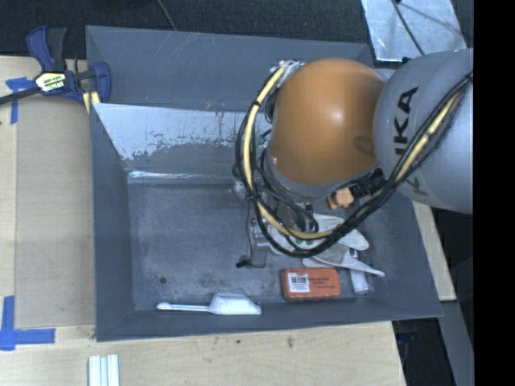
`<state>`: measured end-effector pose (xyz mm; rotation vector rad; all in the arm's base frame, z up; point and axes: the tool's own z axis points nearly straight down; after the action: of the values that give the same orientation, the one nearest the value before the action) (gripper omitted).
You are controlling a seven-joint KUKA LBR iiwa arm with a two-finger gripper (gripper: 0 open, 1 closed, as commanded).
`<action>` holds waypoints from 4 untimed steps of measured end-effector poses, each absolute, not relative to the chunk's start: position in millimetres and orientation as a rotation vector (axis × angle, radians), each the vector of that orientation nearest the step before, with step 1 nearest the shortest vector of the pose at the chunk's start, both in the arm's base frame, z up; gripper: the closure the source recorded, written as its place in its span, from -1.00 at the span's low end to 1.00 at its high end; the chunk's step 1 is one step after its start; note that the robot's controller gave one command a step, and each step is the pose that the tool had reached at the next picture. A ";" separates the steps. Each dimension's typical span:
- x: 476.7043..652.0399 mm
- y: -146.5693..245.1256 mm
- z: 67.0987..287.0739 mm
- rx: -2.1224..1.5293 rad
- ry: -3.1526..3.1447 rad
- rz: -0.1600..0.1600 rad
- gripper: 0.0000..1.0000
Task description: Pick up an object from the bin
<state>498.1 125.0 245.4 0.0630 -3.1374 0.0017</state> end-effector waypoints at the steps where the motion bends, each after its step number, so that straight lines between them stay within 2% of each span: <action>1: 507.6 106.3 235.1 0.157 -3.156 -0.004 -1.00; 2: 518.6 82.1 171.8 0.175 -3.145 -0.002 -1.00; 3: 513.1 75.8 188.3 0.145 -3.128 0.002 -1.00; 4: 525.4 35.0 173.9 0.168 -3.154 -0.001 -1.00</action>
Offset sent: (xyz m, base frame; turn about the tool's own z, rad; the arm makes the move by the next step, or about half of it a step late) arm 0.0291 -0.0605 -0.1147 -0.0701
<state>525.4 35.0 173.9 0.1682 -3.1537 -0.0013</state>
